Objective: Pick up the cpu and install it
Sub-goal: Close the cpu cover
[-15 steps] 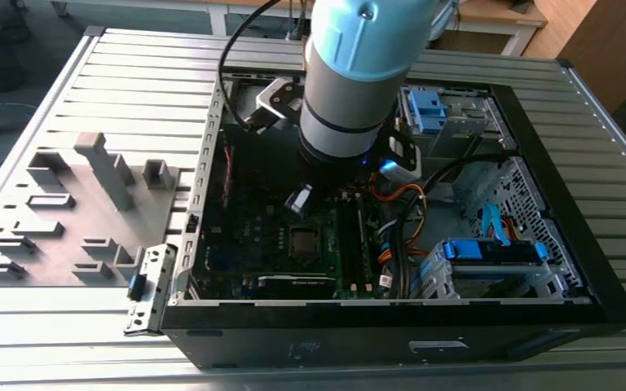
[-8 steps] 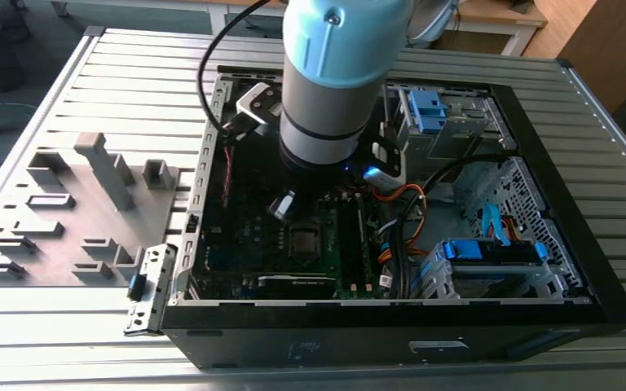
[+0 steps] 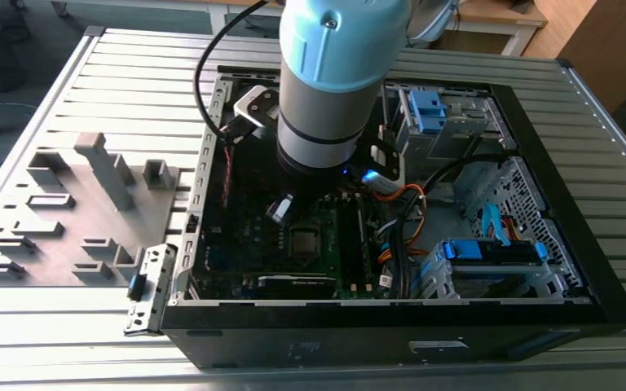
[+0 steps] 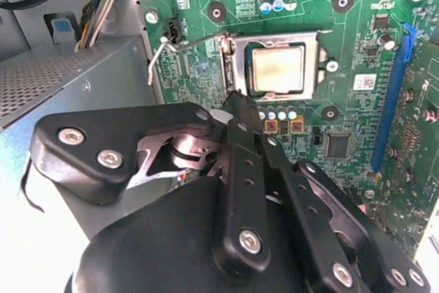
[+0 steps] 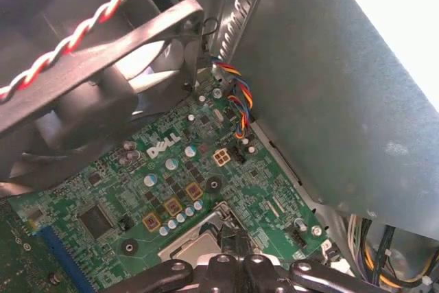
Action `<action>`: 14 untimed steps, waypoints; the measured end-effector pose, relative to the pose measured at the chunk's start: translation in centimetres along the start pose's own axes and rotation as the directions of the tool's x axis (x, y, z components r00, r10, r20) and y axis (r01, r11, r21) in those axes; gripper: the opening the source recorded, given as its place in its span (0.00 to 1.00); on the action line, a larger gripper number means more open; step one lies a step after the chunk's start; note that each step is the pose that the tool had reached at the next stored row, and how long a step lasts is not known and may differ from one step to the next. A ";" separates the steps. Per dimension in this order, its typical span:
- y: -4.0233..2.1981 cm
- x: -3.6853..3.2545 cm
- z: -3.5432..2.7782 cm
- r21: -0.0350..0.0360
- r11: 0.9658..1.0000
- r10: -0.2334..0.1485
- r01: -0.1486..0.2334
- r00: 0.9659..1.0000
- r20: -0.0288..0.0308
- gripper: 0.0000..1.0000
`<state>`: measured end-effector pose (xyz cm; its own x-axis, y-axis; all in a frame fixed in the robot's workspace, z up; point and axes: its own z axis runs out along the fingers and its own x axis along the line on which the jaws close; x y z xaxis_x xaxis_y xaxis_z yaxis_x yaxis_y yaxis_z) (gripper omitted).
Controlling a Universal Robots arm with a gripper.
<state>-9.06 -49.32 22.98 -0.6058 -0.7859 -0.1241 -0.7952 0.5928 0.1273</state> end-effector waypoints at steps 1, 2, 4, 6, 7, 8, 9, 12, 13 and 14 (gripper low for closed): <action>0.00 0.00 0.00 0.000 1.000 0.000 0.000 1.000 0.000 0.11; 0.00 0.00 0.00 0.000 1.000 0.000 0.000 1.000 0.000 0.11; -0.02 0.03 0.00 0.000 1.000 0.000 0.000 1.000 0.000 0.11; -0.09 0.12 -0.02 0.000 1.000 0.000 0.000 1.000 0.000 0.11; -0.16 0.22 -0.04 0.000 1.000 0.000 0.000 1.000 0.000 0.11; -0.26 0.37 -0.07 0.000 1.000 0.000 0.000 1.000 0.000 0.11; -0.37 0.52 -0.10 0.000 1.000 0.000 0.000 1.000 0.000 0.11; -0.80 1.09 -0.19 0.000 1.000 0.000 0.000 1.000 0.000 0.11; -0.95 1.28 -0.21 0.000 1.000 0.001 -0.001 1.000 0.000 0.11; -1.05 1.42 -0.23 0.000 1.000 0.001 -0.001 1.000 0.000 0.11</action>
<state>-9.08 -51.10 22.89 -0.6068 -0.7852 -0.1236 -0.7944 0.5937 0.1279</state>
